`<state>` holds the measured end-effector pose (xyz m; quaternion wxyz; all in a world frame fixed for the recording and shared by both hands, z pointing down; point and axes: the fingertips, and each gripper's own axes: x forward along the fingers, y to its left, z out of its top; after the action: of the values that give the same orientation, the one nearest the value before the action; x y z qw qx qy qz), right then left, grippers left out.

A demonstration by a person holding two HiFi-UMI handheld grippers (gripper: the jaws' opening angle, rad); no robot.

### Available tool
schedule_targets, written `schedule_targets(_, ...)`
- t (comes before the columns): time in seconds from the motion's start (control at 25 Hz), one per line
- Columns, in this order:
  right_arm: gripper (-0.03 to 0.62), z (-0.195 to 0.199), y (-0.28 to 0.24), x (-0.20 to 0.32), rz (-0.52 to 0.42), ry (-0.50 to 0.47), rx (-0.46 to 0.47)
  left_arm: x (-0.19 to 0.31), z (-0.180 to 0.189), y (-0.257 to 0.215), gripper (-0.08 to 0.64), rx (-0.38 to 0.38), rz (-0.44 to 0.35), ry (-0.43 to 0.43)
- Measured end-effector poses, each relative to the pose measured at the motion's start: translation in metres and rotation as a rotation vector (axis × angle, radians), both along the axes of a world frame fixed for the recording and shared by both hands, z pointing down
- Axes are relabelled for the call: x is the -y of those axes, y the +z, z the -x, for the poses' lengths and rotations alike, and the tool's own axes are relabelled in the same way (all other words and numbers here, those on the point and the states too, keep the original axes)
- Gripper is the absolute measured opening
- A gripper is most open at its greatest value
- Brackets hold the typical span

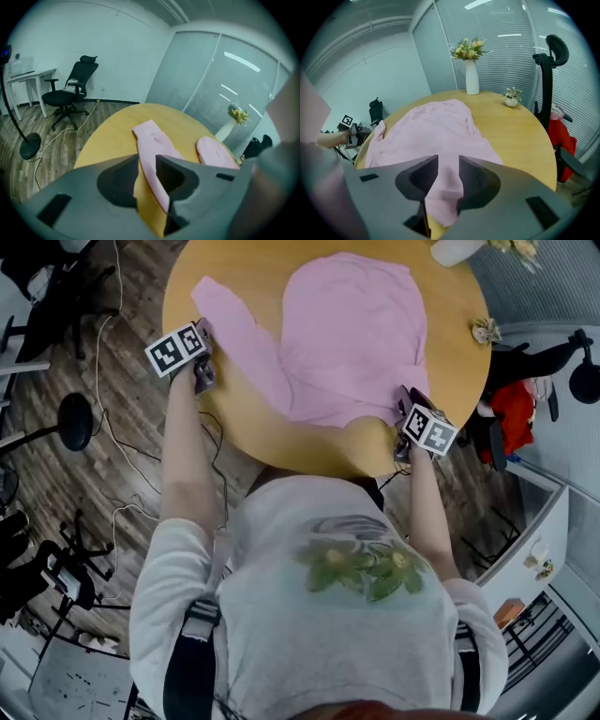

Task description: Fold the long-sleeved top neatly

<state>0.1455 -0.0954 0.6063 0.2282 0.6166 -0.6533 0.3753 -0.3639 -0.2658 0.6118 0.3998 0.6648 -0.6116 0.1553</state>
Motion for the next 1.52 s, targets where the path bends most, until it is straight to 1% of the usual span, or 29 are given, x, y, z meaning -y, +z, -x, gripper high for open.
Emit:
schedule_targets(0.08, 0.132, 0.008, -0.001, 0.001, 0.0, -0.007, 0.003, 0.008, -0.004, 0.012, 0.11, 0.017, 0.041, 0.022)
schedule_targets(0.2, 0.132, 0.02, 0.001, 0.002, -0.004, -0.028, 0.007, 0.012, -0.015, 0.028, 0.114, 0.003, 0.092, 0.043)
schedule_targets(0.24, 0.132, 0.023, 0.001, 0.001, -0.004, -0.035, 0.008, 0.011, -0.018, 0.031, 0.114, 0.01, 0.102, 0.045)
schedule_targets(0.28, 0.132, 0.025, 0.002, 0.001, -0.002, -0.04, 0.011, 0.01, -0.019, 0.033, 0.105, 0.028, 0.11, 0.042)
schedule_targets(0.36, 0.132, 0.03, 0.002, -0.002, 0.003, -0.048, 0.018, 0.006, -0.017, 0.035, 0.025, 0.076, 0.12, 0.034)
schedule_targets(0.4, 0.132, 0.033, 0.003, -0.003, 0.004, -0.053, 0.023, 0.005, -0.017, 0.034, 0.02, 0.088, 0.12, 0.031)
schedule_targets(0.48, 0.132, 0.038, 0.004, -0.006, 0.007, -0.065, 0.029, 0.004, -0.017, 0.029, 0.015, 0.085, 0.102, 0.028)
schedule_targets(0.56, 0.132, 0.041, 0.004, -0.007, 0.008, -0.077, 0.036, 0.004, -0.018, 0.017, 0.015, 0.08, 0.062, 0.023)
schedule_targets(0.68, 0.132, 0.044, 0.003, -0.007, 0.004, -0.089, 0.046, 0.004, -0.017, -0.013, 0.015, 0.092, -0.021, 0.017)
schedule_targets(0.84, 0.132, 0.041, 0.001, -0.007, -0.005, -0.102, 0.056, -0.012, -0.006, -0.05, 0.015, 0.133, -0.117, -0.02)
schedule_targets(0.92, 0.132, 0.039, -0.001, -0.007, -0.01, -0.112, 0.059, -0.026, 0.007, -0.06, 0.015, 0.146, -0.139, -0.058)
schedule_targets(1.08, 0.132, 0.039, -0.001, -0.009, -0.011, -0.141, 0.073, -0.051, 0.029, -0.069, 0.015, 0.13, -0.158, -0.131)
schedule_targets(1.2, 0.132, 0.038, -0.003, -0.013, -0.014, -0.166, 0.08, -0.065, 0.028, -0.097, 0.015, 0.131, -0.228, -0.153)
schedule_targets(1.28, 0.132, 0.035, -0.006, -0.016, -0.017, -0.179, 0.084, -0.071, 0.014, -0.124, 0.015, 0.134, -0.295, -0.14)
schedule_targets(1.36, 0.132, 0.031, -0.009, -0.019, -0.02, -0.188, 0.088, -0.078, -0.012, -0.154, 0.015, 0.144, -0.367, -0.095)
schedule_targets(1.44, 0.132, 0.029, -0.014, -0.021, -0.026, -0.196, 0.093, -0.084, -0.053, -0.18, 0.015, 0.161, -0.433, -0.008)
schedule_targets(1.52, 0.132, 0.024, -0.018, -0.023, -0.03, -0.202, 0.099, -0.093, -0.111, -0.197, 0.015, 0.182, -0.485, 0.112)
